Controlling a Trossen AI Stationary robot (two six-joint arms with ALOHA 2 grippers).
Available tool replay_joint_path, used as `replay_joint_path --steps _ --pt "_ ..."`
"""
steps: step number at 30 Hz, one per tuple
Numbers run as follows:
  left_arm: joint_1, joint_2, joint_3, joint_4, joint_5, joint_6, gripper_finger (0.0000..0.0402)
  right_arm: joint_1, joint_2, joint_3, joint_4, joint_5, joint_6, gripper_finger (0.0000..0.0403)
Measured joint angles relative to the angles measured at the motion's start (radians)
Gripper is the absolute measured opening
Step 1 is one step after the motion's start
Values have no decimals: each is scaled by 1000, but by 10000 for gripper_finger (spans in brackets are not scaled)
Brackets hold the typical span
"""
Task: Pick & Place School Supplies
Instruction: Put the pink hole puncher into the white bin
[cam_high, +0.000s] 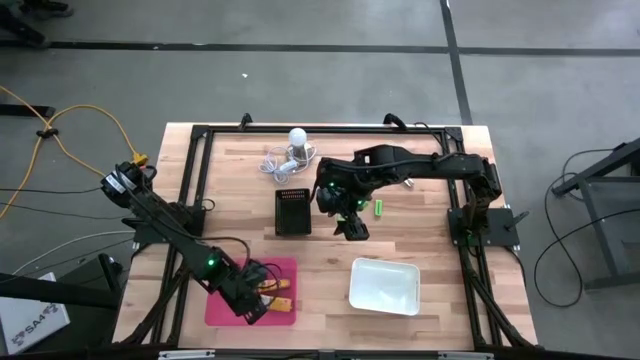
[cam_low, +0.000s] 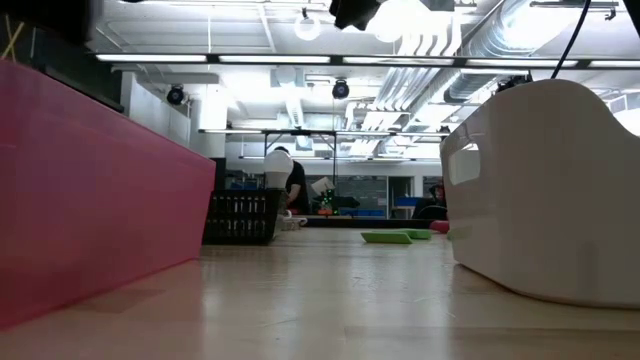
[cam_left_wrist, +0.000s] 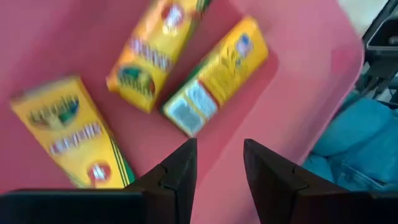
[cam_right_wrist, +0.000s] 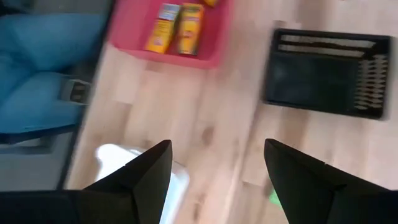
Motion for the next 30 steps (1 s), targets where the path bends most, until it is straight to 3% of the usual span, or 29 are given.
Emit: replay_joint_path --steps 5,7,12,25,30 --pt "60 0 0 0 -7 127 128 -5 0 0 -25 208 22 245" --pt "91 -1 0 0 -7 188 128 -18 0 0 -45 241 19 245" --pt "179 -36 0 -35 -17 373 128 -68 0 0 -80 244 39 245" --pt "237 -338 0 -211 -406 634 128 -232 0 -7 -100 183 56 245" --pt "263 -391 -8 -218 -494 746 128 -277 1 -103 -61 184 54 245"
